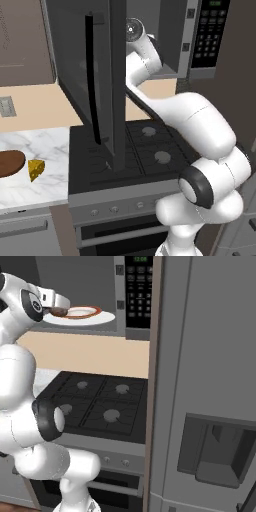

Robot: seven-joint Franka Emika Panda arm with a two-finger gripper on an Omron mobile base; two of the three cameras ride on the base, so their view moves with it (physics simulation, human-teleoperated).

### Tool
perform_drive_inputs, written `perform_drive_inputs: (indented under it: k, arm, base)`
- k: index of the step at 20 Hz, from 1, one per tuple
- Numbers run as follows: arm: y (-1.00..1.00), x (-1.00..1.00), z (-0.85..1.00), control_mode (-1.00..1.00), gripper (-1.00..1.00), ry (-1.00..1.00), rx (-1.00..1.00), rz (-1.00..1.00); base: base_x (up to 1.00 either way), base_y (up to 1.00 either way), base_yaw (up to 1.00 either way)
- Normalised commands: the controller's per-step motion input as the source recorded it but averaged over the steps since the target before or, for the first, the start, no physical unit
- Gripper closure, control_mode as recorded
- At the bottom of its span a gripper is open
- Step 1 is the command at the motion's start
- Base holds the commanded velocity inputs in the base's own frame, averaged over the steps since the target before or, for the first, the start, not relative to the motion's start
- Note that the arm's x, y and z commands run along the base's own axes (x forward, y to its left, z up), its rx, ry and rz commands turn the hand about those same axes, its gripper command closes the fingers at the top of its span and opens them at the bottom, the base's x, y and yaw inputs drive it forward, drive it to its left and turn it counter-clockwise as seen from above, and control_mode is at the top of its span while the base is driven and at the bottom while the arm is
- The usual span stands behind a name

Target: Retrieve the reheated potato from the microwave, then place the potato, cheese, and condiment on the cutting board.

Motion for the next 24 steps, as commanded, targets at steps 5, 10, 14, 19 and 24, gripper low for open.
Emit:
perform_drive_inputs:
  k: [5,10,14,19,24]
  arm:
    - [-0.45,-0.89,0.5,-1.0,1.0,-0.12,0.1,0.0]
    - [-0.51,-0.98,0.62,-1.0,1.0,-0.01,0.14,0.0]
    - [-0.31,-1.0,0.45,-1.0,1.0,0.01,0.09,0.0]
    - [-0.12,-1.0,0.22,-1.0,1.0,0.06,0.0,0.0]
    - [-0.08,-1.0,-0.01,-1.0,1.0,0.1,-0.01,0.0]
  base:
    - [0.0,0.0,0.0]
    - [0.0,0.0,0.0]
    - [0.0,0.0,0.0]
    - [0.0,0.0,0.0]
    - [0.0,0.0,0.0]
